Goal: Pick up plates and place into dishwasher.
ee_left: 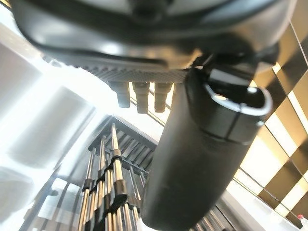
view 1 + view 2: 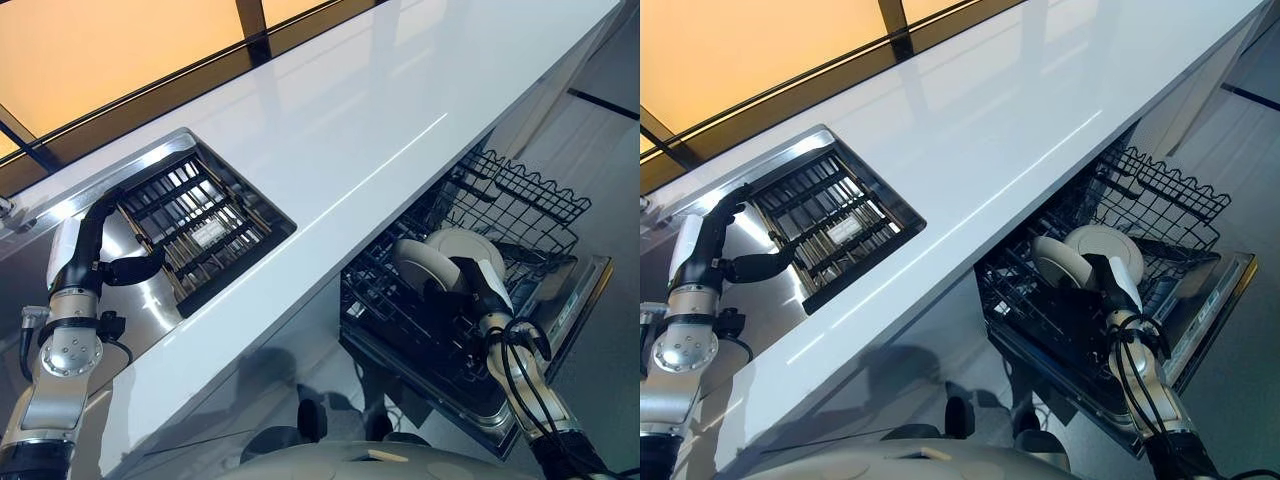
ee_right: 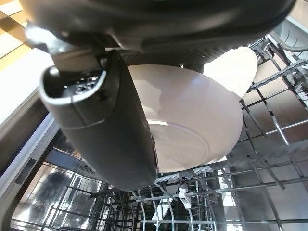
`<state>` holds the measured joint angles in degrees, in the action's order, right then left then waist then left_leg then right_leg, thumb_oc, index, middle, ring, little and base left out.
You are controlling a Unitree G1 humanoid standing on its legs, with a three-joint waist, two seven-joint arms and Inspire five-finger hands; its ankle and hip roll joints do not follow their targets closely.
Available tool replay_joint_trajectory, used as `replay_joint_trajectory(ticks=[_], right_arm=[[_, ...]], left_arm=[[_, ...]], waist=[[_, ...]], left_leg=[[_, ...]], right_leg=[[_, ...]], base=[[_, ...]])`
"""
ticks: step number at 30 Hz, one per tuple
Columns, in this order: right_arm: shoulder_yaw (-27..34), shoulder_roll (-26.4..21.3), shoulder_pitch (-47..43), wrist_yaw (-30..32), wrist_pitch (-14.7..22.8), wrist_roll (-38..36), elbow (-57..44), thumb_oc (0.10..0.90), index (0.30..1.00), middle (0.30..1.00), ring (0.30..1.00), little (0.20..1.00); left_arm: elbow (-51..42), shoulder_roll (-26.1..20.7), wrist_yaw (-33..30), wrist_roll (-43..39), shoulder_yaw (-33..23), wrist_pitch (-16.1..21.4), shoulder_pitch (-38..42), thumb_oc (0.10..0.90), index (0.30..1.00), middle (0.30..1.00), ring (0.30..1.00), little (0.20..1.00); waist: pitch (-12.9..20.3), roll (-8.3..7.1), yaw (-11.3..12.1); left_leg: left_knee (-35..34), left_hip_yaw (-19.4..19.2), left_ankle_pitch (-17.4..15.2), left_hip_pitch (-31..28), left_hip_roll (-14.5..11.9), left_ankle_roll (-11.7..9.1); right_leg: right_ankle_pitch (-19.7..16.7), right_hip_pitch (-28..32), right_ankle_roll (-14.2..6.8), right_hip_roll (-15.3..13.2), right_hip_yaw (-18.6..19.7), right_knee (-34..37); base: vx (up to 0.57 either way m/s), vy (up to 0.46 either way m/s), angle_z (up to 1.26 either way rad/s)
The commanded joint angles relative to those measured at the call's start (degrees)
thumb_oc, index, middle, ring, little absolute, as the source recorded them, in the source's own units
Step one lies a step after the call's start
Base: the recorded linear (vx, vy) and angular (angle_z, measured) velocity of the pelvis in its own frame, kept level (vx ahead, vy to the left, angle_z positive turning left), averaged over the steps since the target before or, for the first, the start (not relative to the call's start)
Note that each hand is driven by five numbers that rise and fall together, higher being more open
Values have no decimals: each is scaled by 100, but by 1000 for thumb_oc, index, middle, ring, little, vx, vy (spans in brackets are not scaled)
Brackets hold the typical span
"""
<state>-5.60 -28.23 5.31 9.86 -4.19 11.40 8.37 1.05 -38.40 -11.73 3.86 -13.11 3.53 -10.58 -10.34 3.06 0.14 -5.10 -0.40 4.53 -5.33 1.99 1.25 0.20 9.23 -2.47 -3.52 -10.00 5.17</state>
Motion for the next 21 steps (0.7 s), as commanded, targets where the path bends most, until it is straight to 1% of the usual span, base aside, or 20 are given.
replay_joint_trajectory(ticks=[1,6,9,10,11,15,19,21], right_arm=[[-171,-340,-690,85,-7,296,-187,800,900,900,900,900],[-295,-374,-842,175,-5,116,-240,800,900,900,900,900],[-261,-375,-907,306,178,-116,-406,800,900,900,900,900],[-215,-385,-924,414,317,-252,-513,800,900,900,900,900],[-185,-390,-926,408,329,-288,-560,800,900,900,900,900],[12,-372,-919,593,669,-562,-895,800,900,900,900,900],[246,-301,-860,822,1147,-790,-1214,800,900,900,900,900],[387,-260,-851,922,1473,-1045,-1433,800,900,900,900,900]], left_arm=[[-129,-305,-162,-211,-167,293,670,800,900,900,900,900],[-147,-339,-92,-188,-31,234,789,800,900,900,900,900],[-92,-345,-87,-177,35,273,838,800,900,900,900,900],[-72,-346,-82,-192,52,291,849,800,900,900,900,900],[-64,-343,-84,-190,54,298,850,800,900,900,900,900],[-18,-286,-96,-168,73,365,809,800,900,900,900,900],[-43,-203,-70,-120,59,383,731,800,900,900,900,900],[-59,-183,-41,-114,45,374,701,800,900,900,900,900]], waist=[[96,59,97],[71,41,127],[51,47,128],[47,52,121],[44,53,115],[39,61,83],[51,64,43],[59,62,21]], left_leg=[[84,-135,-755,-198,279,72],[99,-112,-751,-208,274,79],[112,-107,-757,-206,274,83],[116,-114,-763,-213,276,88],[116,-116,-764,-214,276,90],[138,-159,-794,-222,277,107],[146,-215,-819,-245,275,126],[154,-241,-833,-258,272,136]], right_leg=[[595,-480,-204,223,-197,-855],[589,-452,-195,229,-218,-852],[584,-457,-199,231,-211,-862],[580,-456,-202,231,-207,-863],[579,-457,-203,232,-204,-862],[571,-457,-212,232,-178,-852],[566,-447,-220,238,-147,-836],[560,-439,-223,241,-133,-827]], base=[[0,0,0],[0,0,0],[0,0,0],[0,0,0],[0,0,0],[0,0,0],[0,0,0],[14,-2,-2]])
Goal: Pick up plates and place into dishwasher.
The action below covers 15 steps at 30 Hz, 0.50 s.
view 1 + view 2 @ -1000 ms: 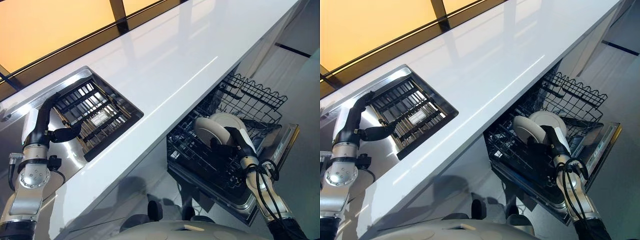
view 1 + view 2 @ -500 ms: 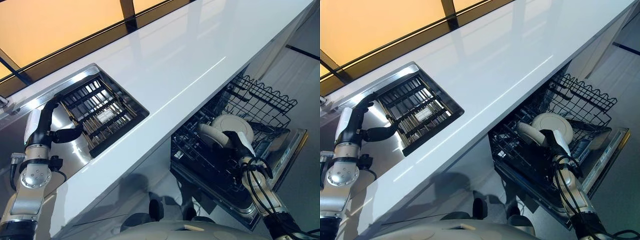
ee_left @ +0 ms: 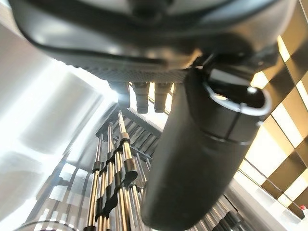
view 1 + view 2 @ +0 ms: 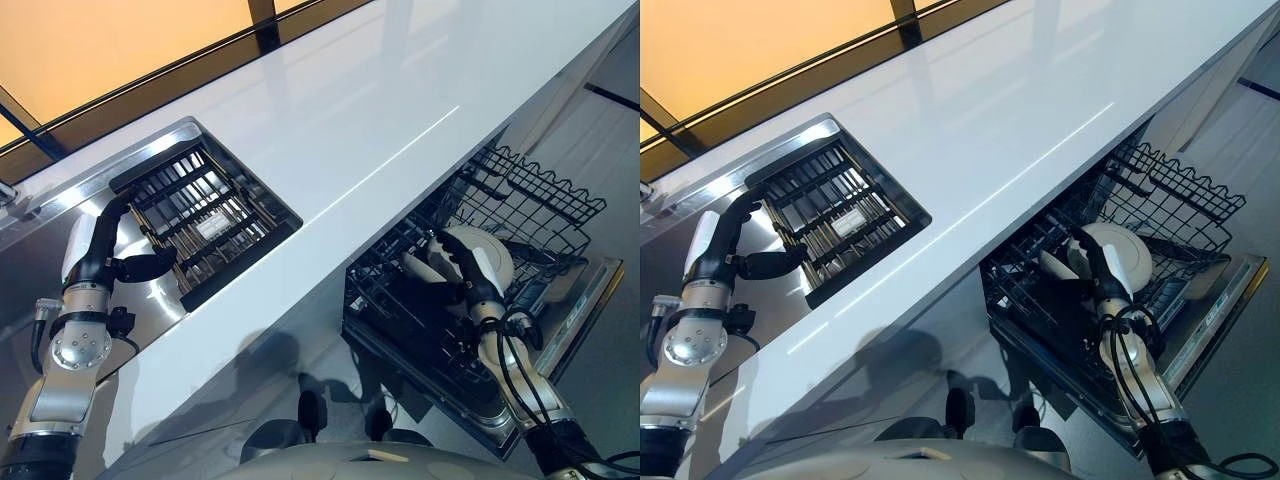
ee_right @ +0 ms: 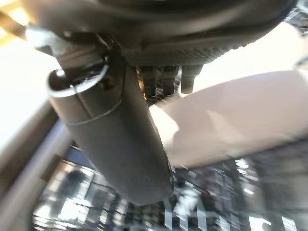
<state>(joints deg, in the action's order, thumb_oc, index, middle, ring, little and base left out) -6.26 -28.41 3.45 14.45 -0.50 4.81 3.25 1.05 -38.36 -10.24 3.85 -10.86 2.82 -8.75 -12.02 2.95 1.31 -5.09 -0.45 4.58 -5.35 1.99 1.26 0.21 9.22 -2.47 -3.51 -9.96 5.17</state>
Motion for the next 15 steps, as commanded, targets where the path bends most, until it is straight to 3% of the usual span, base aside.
replay_joint_trajectory(ticks=[1,7,12,15], right_arm=[[531,-202,-681,496,1360,-698,-1057,800,900,900,900,900],[1039,-1,-694,375,2107,-1957,-1646,800,900,900,900,900],[1610,225,-454,76,2443,-3242,-1879,800,900,900,900,900],[1897,383,-228,347,2621,-3283,-1675,800,900,900,900,900]], left_arm=[[-57,-177,-177,-103,-168,441,523,800,900,900,900,900],[45,-157,-221,-44,-134,468,544,800,900,900,900,900],[62,-189,-191,-48,-293,495,437,800,900,900,900,900],[75,-220,-193,-102,-402,530,328,800,900,900,900,900]], waist=[[230,72,-104],[203,80,-191],[183,76,-309],[168,75,-377]], left_leg=[[166,-254,-850,-261,270,144],[216,-345,-907,-269,275,159],[223,-439,-933,-270,272,172],[266,-496,-962,-248,268,177]], right_leg=[[558,-434,-222,240,-129,-826],[556,-451,-234,246,-68,-833],[565,-508,-249,266,-8,-874],[593,-566,-260,267,32,-943]], base=[[23,-3,-3],[18,-4,-4],[8,-14,-6],[8,-23,-11]])
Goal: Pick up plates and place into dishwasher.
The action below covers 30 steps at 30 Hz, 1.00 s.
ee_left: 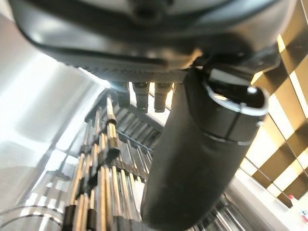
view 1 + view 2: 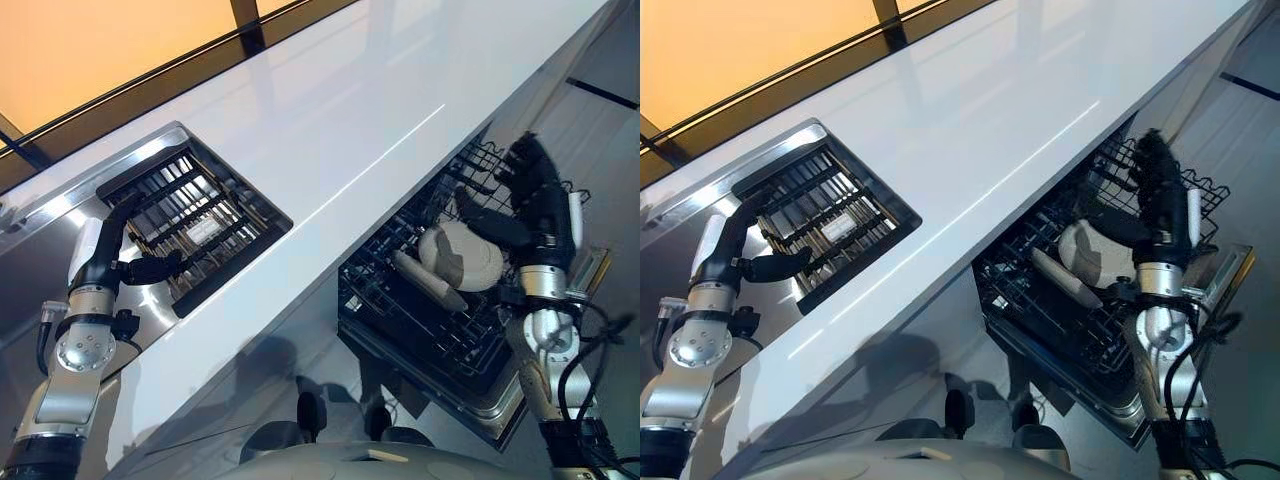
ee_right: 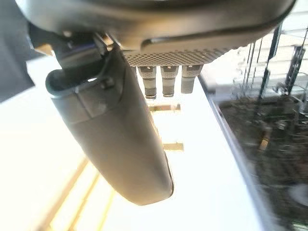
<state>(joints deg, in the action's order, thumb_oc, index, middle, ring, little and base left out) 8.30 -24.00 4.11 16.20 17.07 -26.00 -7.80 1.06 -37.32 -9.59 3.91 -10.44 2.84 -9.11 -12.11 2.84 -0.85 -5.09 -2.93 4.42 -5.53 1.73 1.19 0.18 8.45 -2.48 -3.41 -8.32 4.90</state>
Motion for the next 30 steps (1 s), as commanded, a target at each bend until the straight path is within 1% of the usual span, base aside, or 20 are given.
replay_joint_trajectory(ticks=[1,4,7,8,9,10,14,18,20,22,24,25,30], right_arm=[[523,-10,-237,371,799,-183,-426,800,900,900,900,900],[665,120,-136,659,788,-182,228,800,900,900,900,900],[711,146,-201,805,659,-225,854,800,900,900,900,900],[695,114,-246,883,530,-181,1092,800,900,900,900,900],[672,57,-304,924,557,-244,1285,800,900,900,900,900],[638,2,-396,1044,407,-283,1503,800,900,900,900,900],[546,-217,-702,1002,287,-830,2124,800,900,900,900,900],[422,-376,-988,1045,145,-992,2578,800,900,900,900,900],[346,-449,-1126,1064,36,-860,2834,800,900,900,900,900],[256,-540,-1288,1093,1,-969,3038,800,900,900,900,900],[195,-616,-1418,1113,-35,-943,3249,800,900,900,900,900],[170,-654,-1482,1126,-111,-893,3326,800,900,900,900,900],[1,-815,-1794,1156,-384,-875,3721,800,900,900,900,900]], left_arm=[[73,-330,-258,-123,-470,520,343,800,900,900,900,900],[114,-367,-251,-166,-542,533,313,800,900,900,900,900],[128,-425,-253,-206,-538,480,368,800,900,900,900,900],[145,-475,-271,-218,-497,459,419,800,900,900,900,900],[182,-510,-286,-236,-459,460,475,800,900,900,900,900],[206,-553,-334,-247,-396,441,554,800,900,900,900,900],[294,-698,-583,-371,-193,486,854,800,900,900,900,900],[287,-765,-901,-594,-105,721,1036,800,900,900,900,900],[266,-745,-1032,-807,-65,868,1123,800,900,900,900,900],[245,-680,-1196,-960,-32,1088,1192,800,900,900,900,900],[194,-629,-1277,-1079,-35,1217,1266,800,900,900,900,900],[169,-604,-1343,-1156,-21,1301,1303,800,900,900,900,900],[81,-545,-1473,-1261,8,1505,1466,800,900,900,900,900]], waist=[[169,90,-183],[132,94,-224],[96,103,-222],[78,113,-210],[59,123,-199],[34,141,-179],[-65,218,-126],[-184,283,-52],[-247,304,-14],[-330,329,25],[-428,347,60],[-471,358,77],[-664,422,164]], left_leg=[[271,-264,-952,-228,294,187],[288,-304,-958,-222,284,196],[298,-307,-956,-212,281,196],[314,-298,-958,-205,282,194],[326,-294,-956,-199,281,188],[345,-279,-954,-185,280,181],[420,-207,-937,-87,290,148],[475,-124,-905,34,304,109],[503,-91,-888,104,312,90],[544,-66,-864,200,314,70],[604,-35,-849,310,313,53],[621,-16,-839,357,316,47],[671,51,-779,561,315,9]], right_leg=[[602,-505,-262,260,-120,-934],[604,-546,-267,260,-107,-983],[596,-559,-265,254,-113,-993],[591,-562,-260,251,-114,-1003],[592,-563,-253,245,-125,-1013],[594,-572,-241,240,-135,-1031],[626,-652,-192,215,-153,-1130],[649,-729,-135,199,-177,-1181],[657,-771,-108,187,-205,-1197],[670,-831,-74,178,-232,-1227],[693,-914,-39,169,-249,-1285],[703,-953,-21,168,-258,-1311],[739,-1126,62,162,-308,-1406]], base=[[8,-33,-3],[11,-44,-9],[26,-59,-10],[29,-62,-5],[39,-77,-3],[37,-67,-2],[21,-48,-1],[2,-44,4],[-14,-51,11],[-33,-59,6],[-56,-60,5],[-54,-56,11],[-42,-43,10]])
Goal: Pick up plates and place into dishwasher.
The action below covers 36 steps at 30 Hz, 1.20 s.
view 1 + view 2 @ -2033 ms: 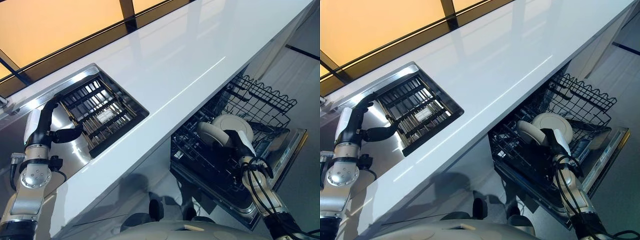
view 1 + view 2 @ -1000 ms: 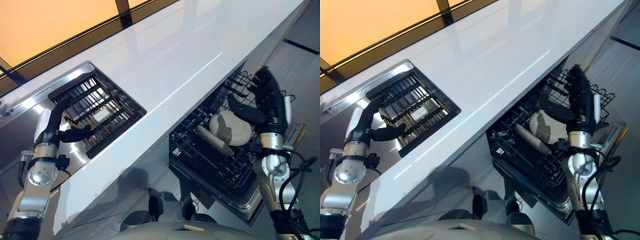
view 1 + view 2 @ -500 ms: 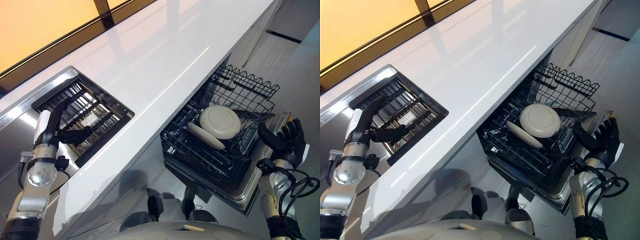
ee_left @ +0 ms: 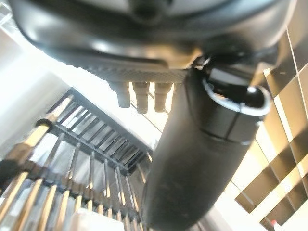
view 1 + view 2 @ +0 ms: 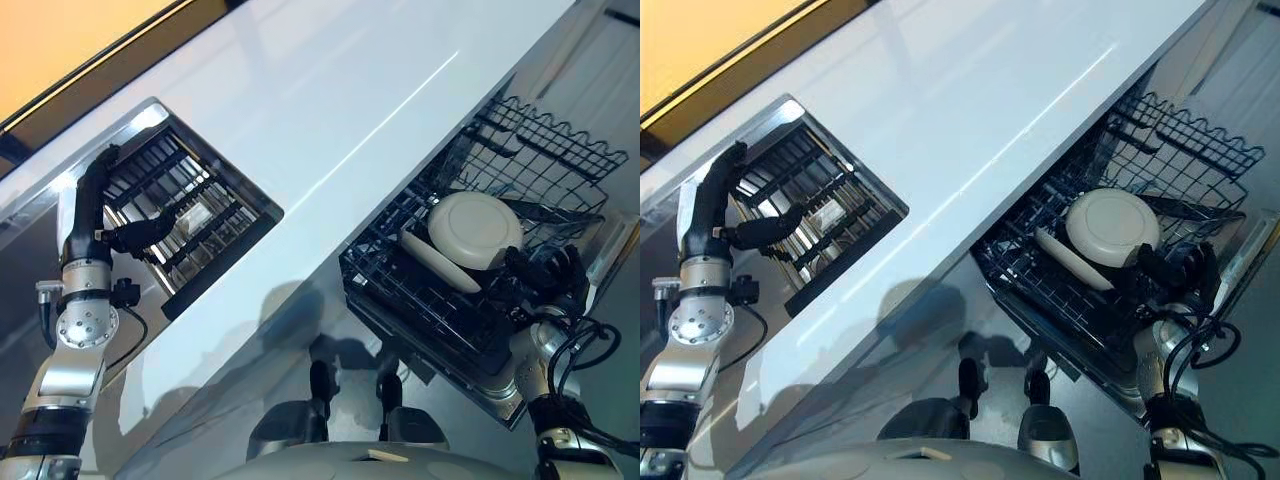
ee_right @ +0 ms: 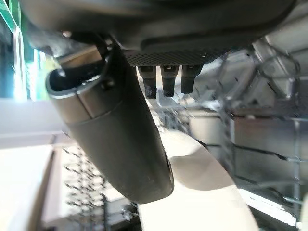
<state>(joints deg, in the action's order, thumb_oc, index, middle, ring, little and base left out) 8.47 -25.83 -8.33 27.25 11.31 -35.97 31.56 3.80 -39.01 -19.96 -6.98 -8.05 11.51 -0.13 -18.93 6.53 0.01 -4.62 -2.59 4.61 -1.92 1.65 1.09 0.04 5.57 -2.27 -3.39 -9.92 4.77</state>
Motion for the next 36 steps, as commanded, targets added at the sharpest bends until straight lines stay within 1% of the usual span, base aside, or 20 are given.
replay_joint_trajectory(ticks=[1,4,6,10,13,15,16,18,20,21,22,24,26,27,30,36], right_arm=[[-32,-648,-583,67,127,120,-147,800,900,900,900,900],[-75,-697,-685,24,-100,-177,72,800,900,900,900,900],[-68,-720,-758,-91,-117,-658,202,800,900,900,900,900],[31,-651,-790,-206,155,-1279,303,800,900,900,900,900],[75,-592,-738,-239,349,-1417,195,800,900,900,900,900],[112,-519,-640,-404,411,-1512,80,800,900,900,900,900],[114,-497,-613,-404,437,-1456,35,800,900,900,900,900],[114,-470,-582,-150,665,-1161,-65,800,900,900,900,900],[126,-453,-519,280,899,-620,-250,800,900,900,900,900],[119,-440,-461,685,1083,-182,-466,800,900,900,900,900],[115,-427,-451,719,1078,-150,-492,800,900,900,900,900],[151,-423,-366,1137,1275,409,-746,800,900,900,900,900],[162,-400,-268,1506,1329,1059,-976,800,900,900,900,900],[168,-392,-222,1592,1325,1232,-1050,800,900,900,900,900],[231,-360,-85,1509,1217,1362,-1154,800,900,900,900,900],[274,-316,30,1329,1087,1074,-1016,800,900,900,900,900]], left_arm=[[-209,-393,-460,-164,-219,649,589,800,900,900,900,900],[-243,-478,-470,-150,-219,598,666,800,900,900,900,900],[-268,-542,-481,-118,-207,540,713,800,900,900,900,900],[-246,-621,-458,-52,-181,547,719,800,900,900,900,900],[-253,-624,-426,-65,-174,511,697,800,900,900,900,900],[-235,-590,-443,-36,-196,549,627,800,900,900,900,900],[-222,-570,-442,-22,-209,580,588,800,900,900,900,900],[-195,-534,-441,-13,-233,626,519,800,900,900,900,900],[-177,-502,-465,20,-248,653,465,800,900,900,900,900],[-167,-450,-497,61,-249,668,425,800,900,900,900,900],[-166,-448,-499,64,-249,670,421,800,900,900,900,900],[-139,-398,-511,89,-276,687,366,800,900,900,900,900],[-139,-311,-542,146,-280,710,308,800,900,900,900,900],[-129,-279,-548,163,-294,731,283,800,900,900,900,900],[-157,-210,-491,162,-387,740,198,800,900,900,900,900],[-197,-184,-416,163,-474,696,165,800,900,900,900,900]], waist=[[-11,57,92],[-86,81,111],[-111,90,129],[-141,99,152],[-134,95,154],[-127,81,149],[-124,77,147],[-115,68,143],[-108,53,121],[-101,45,95],[-99,46,95],[-85,49,56],[-72,50,24],[-71,53,10],[-58,56,-29],[-45,24,-69]], left_leg=[[628,27,-792,221,320,15],[649,45,-772,275,318,-7],[647,65,-756,295,313,-20],[646,103,-742,304,304,-31],[638,125,-728,287,309,-34],[636,136,-731,281,314,-27],[629,138,-727,273,314,-29],[603,143,-717,247,312,-27],[587,138,-717,235,309,-22],[571,128,-710,218,309,-14],[567,127,-709,215,308,-14],[545,116,-710,187,307,-5],[537,104,-717,168,309,6],[536,95,-721,163,309,8],[533,70,-726,150,315,12],[507,23,-732,124,307,12]], right_leg=[[754,-858,53,160,-163,-1402],[770,-898,92,158,-191,-1431],[783,-911,116,161,-207,-1446],[807,-912,146,163,-236,-1481],[805,-894,155,162,-247,-1484],[800,-885,156,167,-245,-1469],[795,-882,154,168,-241,-1462],[782,-863,151,174,-232,-1435],[770,-855,142,188,-214,-1409],[759,-850,137,202,-186,-1397],[758,-848,137,203,-184,-1395],[756,-835,126,216,-146,-1377],[749,-827,114,218,-113,-1361],[748,-830,109,219,-102,-1360],[738,-827,94,221,-69,-1344],[723,-791,78,237,-22,-1284]], base=[[-22,-32,12],[-5,-9,2],[0,0,0],[6,-1,2],[25,6,7],[11,3,3],[0,0,0],[0,0,0],[0,0,0],[0,0,0],[10,32,0],[11,36,-1],[3,39,-1],[-1,33,-1],[0,0,0],[-3,-1,-1]])
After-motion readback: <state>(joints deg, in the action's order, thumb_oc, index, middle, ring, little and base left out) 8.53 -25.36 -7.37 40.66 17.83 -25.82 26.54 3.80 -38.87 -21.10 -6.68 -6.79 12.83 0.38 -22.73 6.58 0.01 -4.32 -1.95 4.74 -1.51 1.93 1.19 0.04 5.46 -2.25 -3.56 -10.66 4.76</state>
